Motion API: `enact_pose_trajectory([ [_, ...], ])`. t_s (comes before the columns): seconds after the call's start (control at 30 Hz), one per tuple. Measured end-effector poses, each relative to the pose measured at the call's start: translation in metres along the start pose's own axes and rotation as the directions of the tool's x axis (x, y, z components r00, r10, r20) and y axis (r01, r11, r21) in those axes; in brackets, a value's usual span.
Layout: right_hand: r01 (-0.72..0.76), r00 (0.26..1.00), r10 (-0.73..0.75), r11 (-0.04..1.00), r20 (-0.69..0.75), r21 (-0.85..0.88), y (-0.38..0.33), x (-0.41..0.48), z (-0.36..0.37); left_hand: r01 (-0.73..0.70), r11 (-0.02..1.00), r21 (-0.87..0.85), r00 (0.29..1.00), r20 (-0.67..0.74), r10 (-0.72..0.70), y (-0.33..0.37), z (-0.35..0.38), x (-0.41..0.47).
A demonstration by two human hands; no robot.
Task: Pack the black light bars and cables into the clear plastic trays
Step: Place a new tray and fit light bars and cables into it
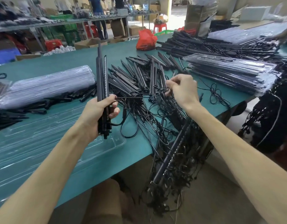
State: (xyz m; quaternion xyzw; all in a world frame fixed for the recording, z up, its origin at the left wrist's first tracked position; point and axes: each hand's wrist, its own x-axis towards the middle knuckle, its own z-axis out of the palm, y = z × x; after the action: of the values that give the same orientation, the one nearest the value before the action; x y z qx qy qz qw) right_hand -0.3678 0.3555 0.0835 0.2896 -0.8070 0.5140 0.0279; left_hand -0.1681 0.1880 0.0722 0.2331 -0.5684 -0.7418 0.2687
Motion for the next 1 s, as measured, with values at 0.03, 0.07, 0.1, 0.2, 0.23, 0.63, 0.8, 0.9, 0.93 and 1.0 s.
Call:
enact_pose_trajectory([
  [0.03, -0.001, 1.0, 0.001, 1.0, 0.025, -0.007, 0.006, -0.003, 0.003, 0.002, 1.0, 0.015, 1.0, -0.015, -0.002, -0.002, -0.003, 0.0],
  [0.07, 0.006, 0.999, -0.005, 1.0, 0.043, -0.018, 0.011, -0.007, 0.005, 0.001, 1.0, 0.03, 0.999, -0.035, 0.0, -0.003, -0.007, 0.0],
  [0.1, 0.019, 0.998, -0.017, 0.999, 0.058, -0.033, 0.014, -0.01, 0.008, -0.001, 0.999, 0.039, 0.998, -0.059, 0.004, -0.003, -0.012, 0.001],
  [0.2, 0.058, 0.996, -0.054, 0.997, 0.075, -0.05, 0.02, -0.019, 0.011, -0.024, 0.999, 0.044, 0.99, -0.138, 0.03, -0.002, -0.027, 0.004],
  [0.23, 0.069, 0.994, -0.065, 0.997, 0.087, -0.042, 0.02, -0.022, 0.012, -0.032, 0.998, 0.053, 0.988, -0.152, 0.04, -0.002, -0.032, 0.005],
  [0.63, 0.179, 0.956, -0.151, 0.979, 0.251, -0.094, 0.021, -0.035, 0.004, 0.006, 0.979, 0.203, 0.996, -0.088, 0.012, -0.01, -0.044, -0.005],
  [0.8, 0.149, 0.967, -0.118, 0.981, 0.228, -0.123, 0.014, -0.037, 0.013, 0.02, 0.979, 0.203, 0.999, -0.036, -0.013, -0.006, -0.041, -0.011],
  [0.9, 0.137, 0.978, -0.121, 0.987, 0.167, -0.088, 0.014, -0.04, 0.017, 0.019, 0.978, 0.207, 1.0, -0.018, -0.016, -0.006, -0.038, -0.016],
  [0.93, 0.152, 0.979, -0.139, 0.985, 0.149, -0.081, 0.016, -0.041, 0.016, 0.022, 0.978, 0.207, 1.0, -0.013, -0.02, -0.007, -0.036, -0.017],
  [1.0, 0.187, 0.974, -0.176, 0.98, 0.145, -0.068, 0.018, -0.044, 0.014, 0.03, 0.976, 0.215, 1.0, 0.001, -0.031, -0.008, -0.034, -0.02],
])
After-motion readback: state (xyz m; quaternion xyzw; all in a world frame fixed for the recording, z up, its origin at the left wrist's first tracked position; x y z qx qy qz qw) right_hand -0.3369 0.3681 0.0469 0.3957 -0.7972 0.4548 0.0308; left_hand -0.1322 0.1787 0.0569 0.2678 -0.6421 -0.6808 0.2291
